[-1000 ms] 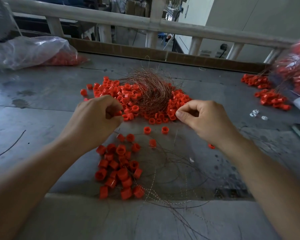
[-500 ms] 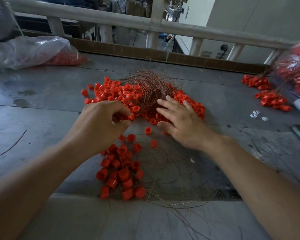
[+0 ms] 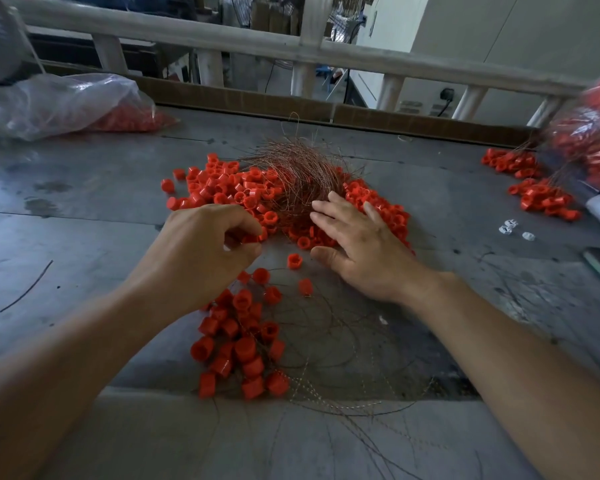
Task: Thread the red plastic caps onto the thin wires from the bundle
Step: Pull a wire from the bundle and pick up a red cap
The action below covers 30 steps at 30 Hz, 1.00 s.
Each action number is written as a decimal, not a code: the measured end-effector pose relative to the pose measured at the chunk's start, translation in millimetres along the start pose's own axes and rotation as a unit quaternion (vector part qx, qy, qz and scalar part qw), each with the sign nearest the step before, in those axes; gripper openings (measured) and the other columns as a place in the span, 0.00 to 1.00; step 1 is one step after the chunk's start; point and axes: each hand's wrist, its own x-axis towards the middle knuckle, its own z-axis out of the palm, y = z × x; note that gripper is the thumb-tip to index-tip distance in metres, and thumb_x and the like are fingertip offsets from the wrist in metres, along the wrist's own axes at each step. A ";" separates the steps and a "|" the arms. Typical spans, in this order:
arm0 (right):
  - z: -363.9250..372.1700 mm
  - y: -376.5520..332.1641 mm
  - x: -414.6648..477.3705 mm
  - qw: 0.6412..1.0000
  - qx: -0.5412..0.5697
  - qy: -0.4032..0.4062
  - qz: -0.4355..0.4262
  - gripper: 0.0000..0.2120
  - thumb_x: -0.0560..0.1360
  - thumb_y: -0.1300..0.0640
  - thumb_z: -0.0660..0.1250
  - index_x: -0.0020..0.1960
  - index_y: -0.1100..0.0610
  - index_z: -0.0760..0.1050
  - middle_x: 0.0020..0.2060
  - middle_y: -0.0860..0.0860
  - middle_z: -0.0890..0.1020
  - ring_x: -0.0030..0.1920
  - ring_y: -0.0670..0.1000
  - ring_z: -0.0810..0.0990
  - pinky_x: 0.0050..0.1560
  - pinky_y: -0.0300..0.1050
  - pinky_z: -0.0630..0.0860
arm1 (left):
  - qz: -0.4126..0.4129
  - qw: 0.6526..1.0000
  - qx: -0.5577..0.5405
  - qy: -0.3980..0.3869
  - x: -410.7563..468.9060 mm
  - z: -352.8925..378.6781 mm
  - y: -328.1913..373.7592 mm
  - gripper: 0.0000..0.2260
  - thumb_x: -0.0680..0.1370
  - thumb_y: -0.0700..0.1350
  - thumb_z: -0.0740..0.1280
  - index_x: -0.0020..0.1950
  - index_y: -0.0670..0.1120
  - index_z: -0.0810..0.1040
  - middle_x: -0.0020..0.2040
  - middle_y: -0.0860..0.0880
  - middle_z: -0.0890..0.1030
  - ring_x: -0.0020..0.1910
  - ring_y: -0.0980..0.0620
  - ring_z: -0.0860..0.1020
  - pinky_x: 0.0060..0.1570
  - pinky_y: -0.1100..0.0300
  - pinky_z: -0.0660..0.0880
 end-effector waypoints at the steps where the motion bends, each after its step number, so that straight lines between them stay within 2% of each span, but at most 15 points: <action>1: -1.4 -0.1 -0.2 1.000 0.012 0.020 0.001 0.26 0.78 0.47 0.56 0.72 0.57 0.60 0.73 0.48 0.58 0.73 0.43 0.47 0.70 0.49 0.37 | 0.002 1.000 -0.004 0.000 -0.4 -0.2 0.0 0.07 0.71 0.41 0.72 0.47 0.49 0.82 0.37 0.64 0.74 0.37 0.75 0.72 0.37 0.83 0.64; 5: -6.5 -3.0 -2.0 0.990 0.049 0.136 -0.001 0.18 0.77 0.53 0.60 0.64 0.61 0.72 0.66 0.52 0.72 0.70 0.48 0.62 0.71 0.48 0.45 | 0.009 1.000 -0.012 0.003 -1.4 0.4 -0.4 0.07 0.71 0.41 0.72 0.47 0.49 0.82 0.37 0.64 0.74 0.37 0.76 0.71 0.38 0.83 0.64; 9: -16.1 -5.7 -4.8 0.972 0.091 0.216 -0.011 0.13 0.73 0.59 0.67 0.55 0.64 0.78 0.55 0.57 0.80 0.60 0.54 0.75 0.69 0.56 0.58 | 0.017 1.000 -0.013 0.008 -0.8 -1.2 1.3 0.07 0.71 0.40 0.72 0.48 0.48 0.82 0.37 0.64 0.73 0.37 0.78 0.70 0.38 0.84 0.63; 12: -20.9 -9.4 -6.3 0.956 0.112 0.270 -0.029 0.08 0.69 0.63 0.69 0.47 0.64 0.81 0.45 0.57 0.83 0.50 0.54 0.80 0.61 0.59 0.70 | 0.031 0.999 -0.022 0.015 -2.0 -2.9 3.3 0.07 0.70 0.39 0.72 0.47 0.47 0.82 0.36 0.64 0.73 0.36 0.79 0.70 0.37 0.84 0.63; 14: -20.5 -11.5 -7.9 0.948 0.122 0.292 -0.030 0.04 0.69 0.65 0.69 0.44 0.63 0.80 0.41 0.54 0.82 0.46 0.54 0.81 0.53 0.52 0.76 | 0.037 0.999 -0.026 0.019 -3.3 -2.6 4.2 0.07 0.70 0.39 0.72 0.47 0.47 0.82 0.36 0.64 0.73 0.37 0.78 0.70 0.37 0.84 0.62; 16: -20.7 -12.4 -8.9 0.942 0.151 0.301 -0.013 0.04 0.70 0.66 0.69 0.44 0.61 0.76 0.38 0.48 0.80 0.43 0.49 0.81 0.47 0.43 0.76 | 0.035 0.999 -0.033 0.016 -3.6 -2.2 5.1 0.08 0.70 0.40 0.72 0.47 0.49 0.82 0.36 0.65 0.73 0.38 0.78 0.71 0.37 0.84 0.63; 18: -23.8 -13.4 -10.4 0.931 0.182 0.316 -0.010 0.07 0.71 0.65 0.68 0.47 0.60 0.73 0.38 0.44 0.78 0.43 0.44 0.80 0.45 0.37 0.76 | 0.026 0.998 -0.063 0.007 -4.0 -3.0 5.2 0.10 0.69 0.40 0.72 0.45 0.54 0.80 0.36 0.64 0.75 0.38 0.74 0.74 0.38 0.82 0.67; 20: -28.5 -14.6 -12.6 0.921 0.183 0.342 -0.038 0.06 0.72 0.65 0.67 0.49 0.62 0.76 0.40 0.45 0.78 0.43 0.44 0.79 0.45 0.37 0.77 | 0.010 0.991 -0.130 -0.005 -4.0 -5.4 5.2 0.15 0.68 0.38 0.73 0.40 0.60 0.79 0.36 0.59 0.80 0.37 0.65 0.78 0.40 0.74 0.74; 23: -31.8 -20.5 -17.1 0.916 0.159 0.362 -0.071 0.04 0.72 0.64 0.67 0.46 0.62 0.79 0.40 0.46 0.78 0.41 0.45 0.78 0.44 0.37 0.76 | -0.006 0.969 -0.245 -0.031 -5.7 -7.8 10.9 0.15 0.66 0.38 0.73 0.41 0.59 0.82 0.40 0.54 0.83 0.37 0.51 0.81 0.43 0.62 0.79; 25: -30.5 -26.2 -19.2 0.917 0.136 0.366 -0.086 0.04 0.72 0.65 0.67 0.45 0.63 0.79 0.39 0.48 0.77 0.40 0.45 0.77 0.42 0.35 0.74 | -0.008 0.949 -0.309 -0.055 -7.9 -7.9 16.8 0.11 0.61 0.49 0.73 0.41 0.60 0.82 0.38 0.53 0.83 0.36 0.52 0.81 0.39 0.65 0.78; 26: -29.9 -28.9 -20.0 0.918 0.129 0.365 -0.093 0.03 0.72 0.65 0.67 0.45 0.63 0.80 0.38 0.49 0.77 0.40 0.46 0.76 0.41 0.35 0.74 | -0.013 0.940 -0.334 -0.062 -9.2 -7.9 19.1 0.13 0.57 0.53 0.72 0.41 0.60 0.82 0.37 0.53 0.84 0.36 0.55 0.81 0.38 0.68 0.77; 30: -30.5 -34.5 -21.9 0.922 0.114 0.353 -0.114 0.03 0.71 0.67 0.68 0.44 0.64 0.80 0.37 0.54 0.80 0.40 0.46 0.76 0.41 0.35 0.73 | -0.020 0.931 -0.361 -0.044 -10.7 -8.4 24.6 0.16 0.56 0.58 0.71 0.42 0.57 0.82 0.36 0.52 0.84 0.36 0.55 0.81 0.38 0.67 0.78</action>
